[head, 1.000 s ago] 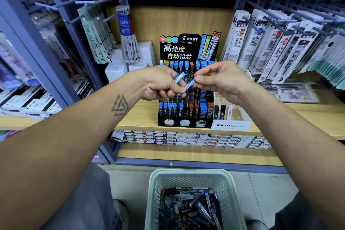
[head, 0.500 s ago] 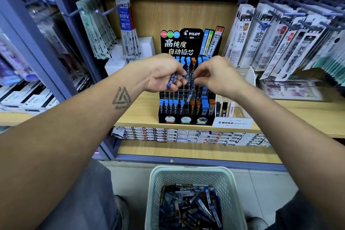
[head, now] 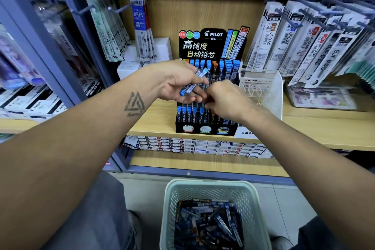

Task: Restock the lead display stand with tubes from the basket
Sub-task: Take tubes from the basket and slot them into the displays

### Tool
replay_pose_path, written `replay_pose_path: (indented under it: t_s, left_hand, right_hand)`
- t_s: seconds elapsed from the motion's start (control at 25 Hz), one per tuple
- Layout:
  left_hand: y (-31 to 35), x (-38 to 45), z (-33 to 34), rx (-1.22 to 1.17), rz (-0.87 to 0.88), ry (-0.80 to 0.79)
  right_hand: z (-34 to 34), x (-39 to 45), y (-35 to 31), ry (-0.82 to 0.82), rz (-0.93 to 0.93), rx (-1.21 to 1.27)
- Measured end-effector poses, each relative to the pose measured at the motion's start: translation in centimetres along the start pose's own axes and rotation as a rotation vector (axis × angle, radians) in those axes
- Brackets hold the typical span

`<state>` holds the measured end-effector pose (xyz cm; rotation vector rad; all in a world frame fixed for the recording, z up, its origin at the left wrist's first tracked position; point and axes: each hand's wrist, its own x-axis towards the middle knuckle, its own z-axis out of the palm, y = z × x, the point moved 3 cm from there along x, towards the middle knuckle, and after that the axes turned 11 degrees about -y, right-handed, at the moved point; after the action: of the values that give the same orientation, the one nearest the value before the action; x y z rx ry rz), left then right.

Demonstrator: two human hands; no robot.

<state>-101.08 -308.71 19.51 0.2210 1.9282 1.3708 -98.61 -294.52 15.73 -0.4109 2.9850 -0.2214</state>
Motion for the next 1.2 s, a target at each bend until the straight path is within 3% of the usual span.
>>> replay_pose_path:
  t_s: [0.28,0.4,0.48,0.52,0.68,0.84,1.04,1.2]
  left_hand:
    - [-0.4,0.0,-0.7,0.008,-0.018,0.023]
    - [-0.6,-0.1,-0.3,-0.013,-0.032,-0.023]
    - [-0.7,-0.1,0.0,-0.008,-0.037,-0.062]
    - [-0.8,-0.1,0.1,-0.012,-0.037,-0.077]
    - [-1.1,-0.1,0.5,-0.053,-0.039,-0.135]
    - [-1.4,0.2,0.0,0.056,-0.047,-0.054]
    - [-1.4,0.7,-0.1,0.112,-0.040,0.032]
    - [-1.3,0.7,0.4,0.129,-0.040,-0.007]
  right_hand:
    - [-0.4,0.3,0.7,0.037,0.008,0.037]
    - [-1.7,0.1,1.8,0.130,0.041,0.567]
    - [-1.8,-0.6,1.9,0.101,0.016,1.047]
    - [-1.8,-0.8,1.9,0.087,-0.008,1.157]
    - [-2.0,-1.2,2.6,0.154,-0.025,1.126]
    - [-2.6,-1.4,4.3,0.169,0.039,1.169]
    - [-2.6,-1.8,4.7,0.128,-0.047,1.162]
    - [-3.0,-2.1,4.6,0.144,-0.097,1.110]
